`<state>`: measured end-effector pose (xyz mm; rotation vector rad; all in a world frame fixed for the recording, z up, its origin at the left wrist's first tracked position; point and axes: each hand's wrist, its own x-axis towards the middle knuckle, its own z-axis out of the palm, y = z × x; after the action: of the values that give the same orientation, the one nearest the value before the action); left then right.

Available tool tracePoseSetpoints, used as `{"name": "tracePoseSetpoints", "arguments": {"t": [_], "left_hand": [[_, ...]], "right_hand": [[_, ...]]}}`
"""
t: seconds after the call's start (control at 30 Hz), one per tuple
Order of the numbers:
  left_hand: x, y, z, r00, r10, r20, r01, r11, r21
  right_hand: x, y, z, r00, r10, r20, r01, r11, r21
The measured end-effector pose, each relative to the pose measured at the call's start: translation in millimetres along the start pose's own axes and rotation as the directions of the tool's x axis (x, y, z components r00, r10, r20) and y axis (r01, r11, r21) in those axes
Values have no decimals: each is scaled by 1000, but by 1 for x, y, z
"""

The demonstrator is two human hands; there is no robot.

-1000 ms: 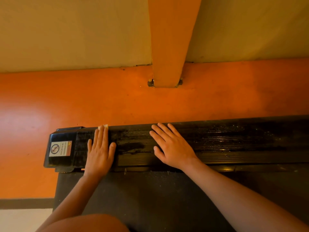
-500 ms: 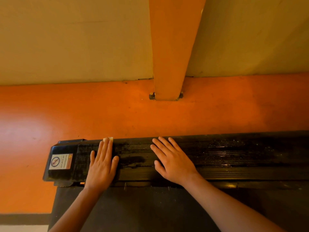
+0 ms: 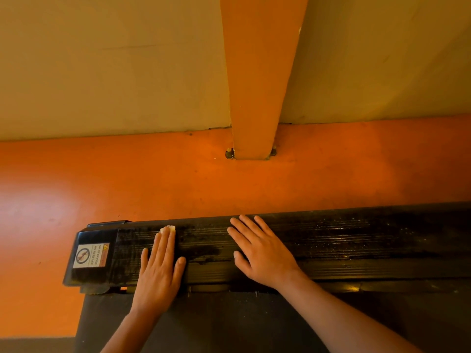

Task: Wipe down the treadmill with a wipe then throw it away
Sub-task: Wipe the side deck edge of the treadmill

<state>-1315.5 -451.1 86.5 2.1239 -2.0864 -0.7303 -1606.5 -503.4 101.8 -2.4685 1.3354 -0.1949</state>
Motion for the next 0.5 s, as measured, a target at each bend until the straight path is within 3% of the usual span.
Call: {"name": "tracePoseSetpoints", "arguments": {"t": [0.2,0.5], "left_hand": [[35,0,-9,999,-12,-33,13,1000,25],[1,-2,1,999,-29,-14,29,1000,11]], "right_hand": [[-1,0,0,1000,-6,-1,6,1000,-6],[-1,-1,-1,1000,-5,8,5,1000,-2]]}}
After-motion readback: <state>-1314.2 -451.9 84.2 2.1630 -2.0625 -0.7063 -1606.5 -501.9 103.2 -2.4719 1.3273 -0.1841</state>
